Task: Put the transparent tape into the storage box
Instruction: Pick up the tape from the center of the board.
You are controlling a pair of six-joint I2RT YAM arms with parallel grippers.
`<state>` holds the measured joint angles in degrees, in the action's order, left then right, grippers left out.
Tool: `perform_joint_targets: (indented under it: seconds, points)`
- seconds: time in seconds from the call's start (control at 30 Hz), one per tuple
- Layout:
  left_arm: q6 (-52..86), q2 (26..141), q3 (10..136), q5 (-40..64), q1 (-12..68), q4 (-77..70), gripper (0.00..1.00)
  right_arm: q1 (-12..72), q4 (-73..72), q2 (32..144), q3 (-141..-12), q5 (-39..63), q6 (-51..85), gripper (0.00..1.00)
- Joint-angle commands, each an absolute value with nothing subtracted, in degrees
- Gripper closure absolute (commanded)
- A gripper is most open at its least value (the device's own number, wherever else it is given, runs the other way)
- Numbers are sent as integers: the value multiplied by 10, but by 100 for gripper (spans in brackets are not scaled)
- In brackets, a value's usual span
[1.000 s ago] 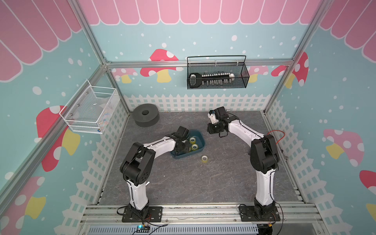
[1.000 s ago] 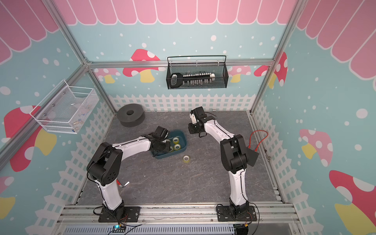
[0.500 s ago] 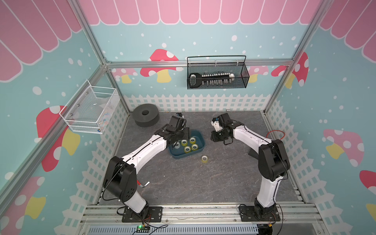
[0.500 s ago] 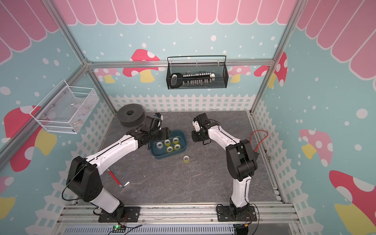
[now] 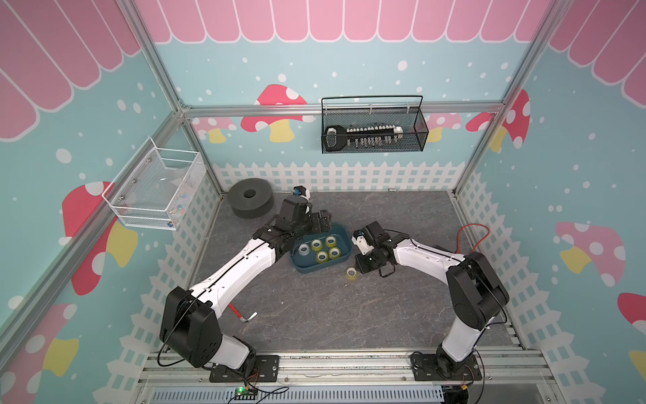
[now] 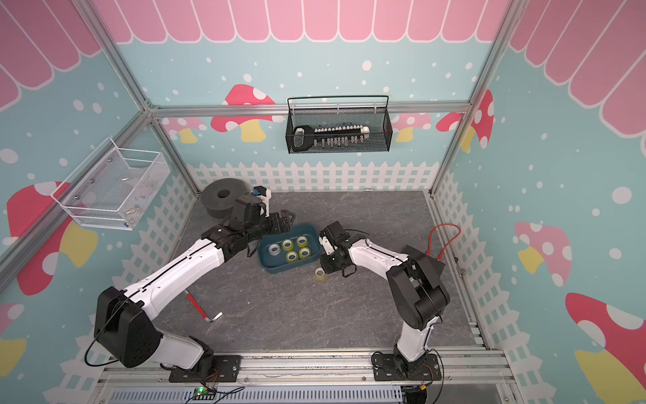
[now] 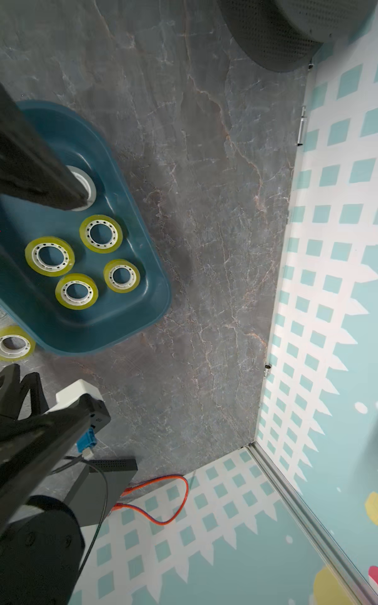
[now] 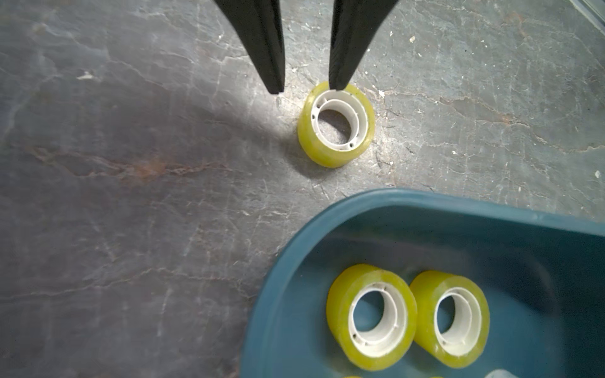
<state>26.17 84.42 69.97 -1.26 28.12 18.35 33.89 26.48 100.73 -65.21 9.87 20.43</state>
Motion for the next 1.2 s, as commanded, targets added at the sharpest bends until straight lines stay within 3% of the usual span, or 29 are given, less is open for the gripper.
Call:
perform_joint_targets:
  seconds: [0.0, 0.97, 1.17]
  points:
    - [269, 826, 685, -2, 287, 176, 1, 351, 235, 1003, -647, 77, 219, 69]
    - [267, 824, 676, -2, 288, 173, 1, 380, 192, 1051, -605, 48, 226, 69]
    - [265, 823, 676, -4, 287, 173, 1, 382, 190, 1054, -604, 42, 226, 78]
